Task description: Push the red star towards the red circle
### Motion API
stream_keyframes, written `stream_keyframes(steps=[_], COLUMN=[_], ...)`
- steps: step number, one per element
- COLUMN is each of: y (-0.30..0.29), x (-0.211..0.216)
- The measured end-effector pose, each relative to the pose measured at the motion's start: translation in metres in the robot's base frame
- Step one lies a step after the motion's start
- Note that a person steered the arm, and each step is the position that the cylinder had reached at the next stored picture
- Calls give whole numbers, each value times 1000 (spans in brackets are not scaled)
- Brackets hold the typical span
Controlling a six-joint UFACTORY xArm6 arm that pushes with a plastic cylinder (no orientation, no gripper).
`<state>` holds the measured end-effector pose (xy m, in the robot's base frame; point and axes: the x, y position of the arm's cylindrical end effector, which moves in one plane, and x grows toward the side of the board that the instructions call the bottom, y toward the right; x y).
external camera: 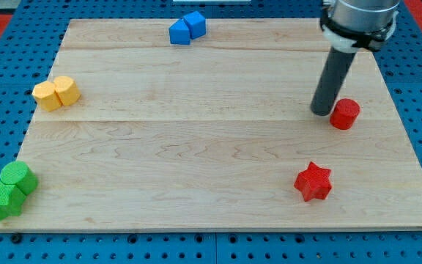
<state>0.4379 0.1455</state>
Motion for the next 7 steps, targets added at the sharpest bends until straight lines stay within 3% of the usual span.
stream_keyframes(steps=[1,3,4,5,6,7], y=[-13,-149,-102,-38,7,-18], x=[83,135,178,136,126,138])
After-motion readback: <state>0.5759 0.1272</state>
